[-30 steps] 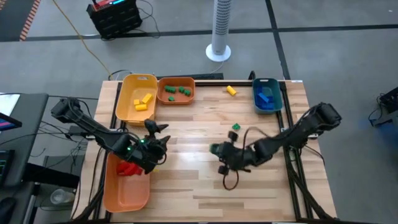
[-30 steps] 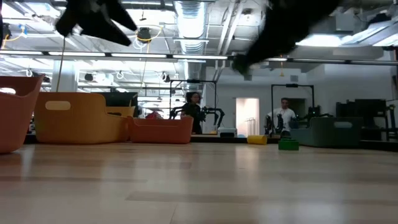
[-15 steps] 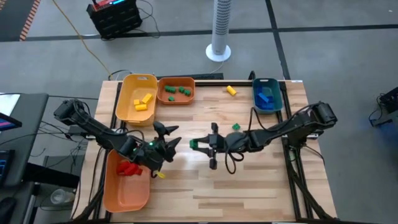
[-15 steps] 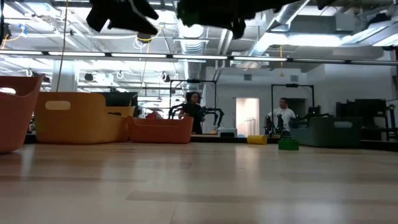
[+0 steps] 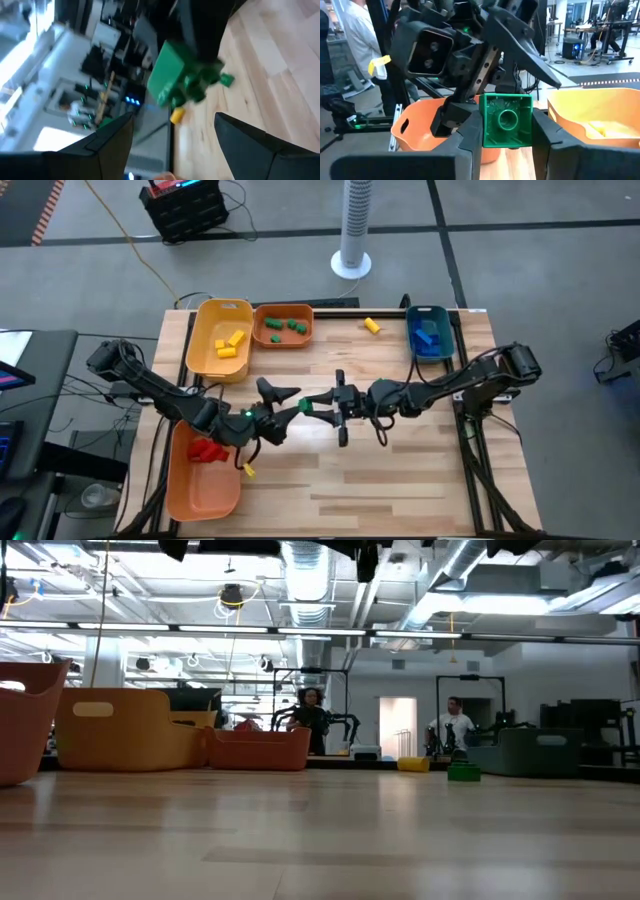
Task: Sort blocks
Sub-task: Put the green game piece into the top orange bin
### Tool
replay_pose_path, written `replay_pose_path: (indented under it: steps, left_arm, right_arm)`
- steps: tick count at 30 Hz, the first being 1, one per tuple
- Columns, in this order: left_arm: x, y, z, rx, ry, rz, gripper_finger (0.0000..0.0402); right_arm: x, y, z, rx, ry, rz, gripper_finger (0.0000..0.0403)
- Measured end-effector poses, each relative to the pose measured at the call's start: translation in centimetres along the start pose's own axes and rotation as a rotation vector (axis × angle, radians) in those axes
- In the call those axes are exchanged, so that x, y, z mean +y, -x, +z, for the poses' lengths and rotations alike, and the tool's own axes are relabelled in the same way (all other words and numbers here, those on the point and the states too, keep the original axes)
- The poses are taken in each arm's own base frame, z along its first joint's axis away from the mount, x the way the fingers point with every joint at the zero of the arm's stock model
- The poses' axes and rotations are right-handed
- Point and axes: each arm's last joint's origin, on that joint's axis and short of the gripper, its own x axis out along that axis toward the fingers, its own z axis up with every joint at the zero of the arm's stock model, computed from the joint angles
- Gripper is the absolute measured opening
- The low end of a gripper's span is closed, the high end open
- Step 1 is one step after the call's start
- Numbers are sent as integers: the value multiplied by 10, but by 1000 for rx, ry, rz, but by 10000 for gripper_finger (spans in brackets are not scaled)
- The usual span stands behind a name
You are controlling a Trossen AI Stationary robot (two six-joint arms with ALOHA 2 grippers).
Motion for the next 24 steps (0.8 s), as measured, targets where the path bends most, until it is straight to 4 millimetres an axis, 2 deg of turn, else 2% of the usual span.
replay_pose_path:
  steps: [14,24]
  left_arm:
    - [7,1,13,-202,-170,-30,268]
    - [9,-3,12,-208,-313,-16,218]
  right_arm:
    - [-4,-1,6,-61,-40,-5,113]
    - [-3,0,6,-62,-44,-1,113]
